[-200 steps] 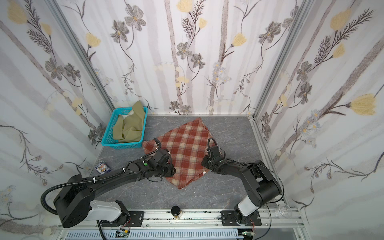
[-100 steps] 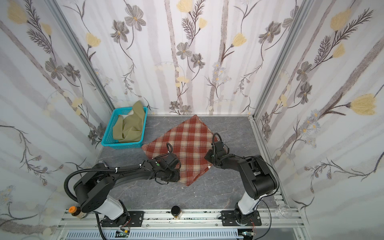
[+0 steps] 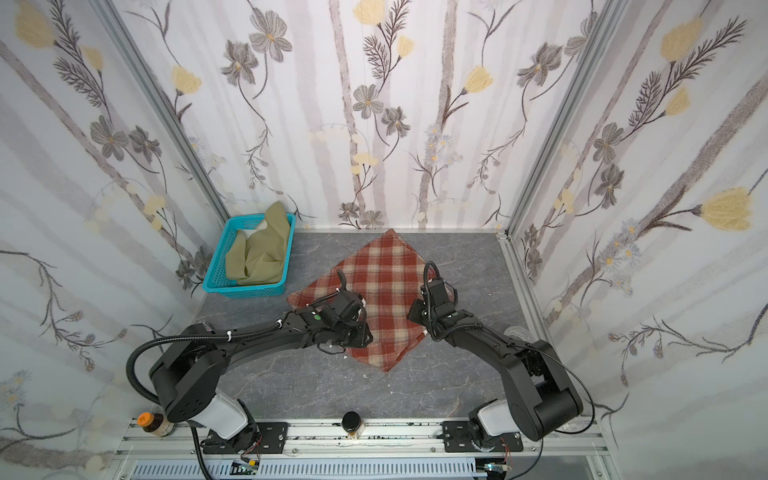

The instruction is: Fold and stack the skirts

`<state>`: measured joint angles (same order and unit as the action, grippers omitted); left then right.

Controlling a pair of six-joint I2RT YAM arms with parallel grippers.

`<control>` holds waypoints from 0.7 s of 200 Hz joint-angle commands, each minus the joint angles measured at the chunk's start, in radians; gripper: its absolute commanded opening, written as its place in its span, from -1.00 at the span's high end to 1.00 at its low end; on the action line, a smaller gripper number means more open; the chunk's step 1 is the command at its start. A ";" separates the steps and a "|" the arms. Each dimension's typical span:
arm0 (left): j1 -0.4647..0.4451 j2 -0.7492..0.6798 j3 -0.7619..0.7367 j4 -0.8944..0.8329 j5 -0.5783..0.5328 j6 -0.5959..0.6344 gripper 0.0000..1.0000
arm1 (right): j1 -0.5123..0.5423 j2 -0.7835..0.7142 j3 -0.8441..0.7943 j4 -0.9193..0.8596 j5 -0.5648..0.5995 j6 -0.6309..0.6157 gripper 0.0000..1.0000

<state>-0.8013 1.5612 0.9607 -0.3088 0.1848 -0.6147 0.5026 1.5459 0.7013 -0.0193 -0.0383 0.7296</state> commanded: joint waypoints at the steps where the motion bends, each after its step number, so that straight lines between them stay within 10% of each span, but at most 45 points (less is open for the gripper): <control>1: 0.092 -0.064 -0.033 -0.049 -0.031 0.051 0.09 | 0.085 -0.030 -0.012 -0.043 -0.007 -0.035 0.86; 140: 0.442 0.029 -0.006 -0.053 -0.125 0.194 -0.02 | 0.310 0.134 -0.063 -0.198 -0.065 -0.025 1.00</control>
<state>-0.3725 1.5997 0.9527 -0.3626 0.0799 -0.4431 0.8104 1.6783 0.6701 -0.1295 -0.1059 0.7055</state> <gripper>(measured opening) 0.506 0.047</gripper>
